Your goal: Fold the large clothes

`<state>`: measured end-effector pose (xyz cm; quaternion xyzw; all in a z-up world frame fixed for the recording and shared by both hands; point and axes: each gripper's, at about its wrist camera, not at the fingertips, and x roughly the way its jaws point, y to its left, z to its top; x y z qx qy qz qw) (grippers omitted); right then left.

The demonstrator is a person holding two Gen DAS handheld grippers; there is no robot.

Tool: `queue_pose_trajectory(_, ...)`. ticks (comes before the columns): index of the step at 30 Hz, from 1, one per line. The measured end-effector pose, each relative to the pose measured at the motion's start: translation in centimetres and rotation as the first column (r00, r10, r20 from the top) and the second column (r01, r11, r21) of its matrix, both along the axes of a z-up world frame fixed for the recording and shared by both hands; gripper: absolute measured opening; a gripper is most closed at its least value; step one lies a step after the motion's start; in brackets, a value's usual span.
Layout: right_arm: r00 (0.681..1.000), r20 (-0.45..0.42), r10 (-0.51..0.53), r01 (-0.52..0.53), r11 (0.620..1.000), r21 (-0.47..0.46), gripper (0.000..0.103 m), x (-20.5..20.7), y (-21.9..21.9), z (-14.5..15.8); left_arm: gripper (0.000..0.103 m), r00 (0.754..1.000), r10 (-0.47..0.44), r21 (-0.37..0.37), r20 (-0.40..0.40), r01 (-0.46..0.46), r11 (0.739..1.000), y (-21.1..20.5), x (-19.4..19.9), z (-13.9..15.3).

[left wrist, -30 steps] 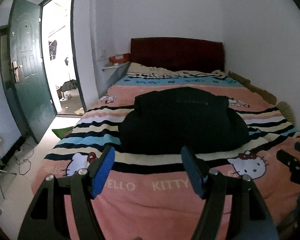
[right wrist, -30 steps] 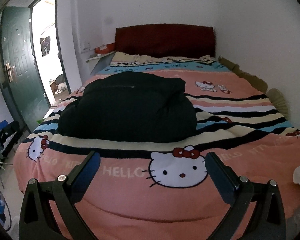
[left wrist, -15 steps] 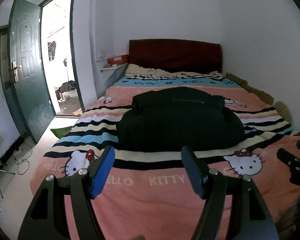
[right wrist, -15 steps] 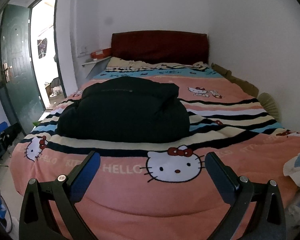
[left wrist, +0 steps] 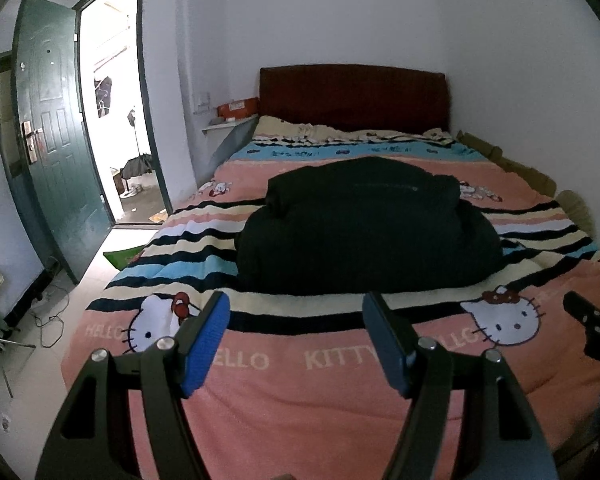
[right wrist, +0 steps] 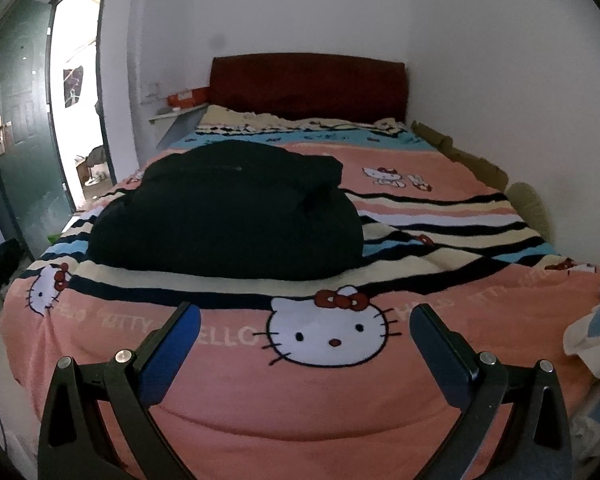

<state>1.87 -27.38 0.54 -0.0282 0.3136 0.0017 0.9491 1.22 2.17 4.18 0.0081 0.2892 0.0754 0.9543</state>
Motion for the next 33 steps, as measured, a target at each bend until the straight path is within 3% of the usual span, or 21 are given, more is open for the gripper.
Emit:
queue_pose_trajectory(13, 0.999, -0.043, -0.007, 0.006, 1.0, -0.023, 0.102, 2.2, -0.3, -2.2, 0.067, 0.998, -0.002, 0.025, -0.058, 0.003, 1.0, 0.1, 2.9, -2.9)
queue_pose_trajectory(33, 0.997, -0.066, -0.026, 0.024, 0.999, -0.032, 0.102, 3.5, -1.2, -3.5, 0.067, 0.995, -0.02, 0.037, -0.097, 0.023, 0.999, -0.4, 4.9, -4.8)
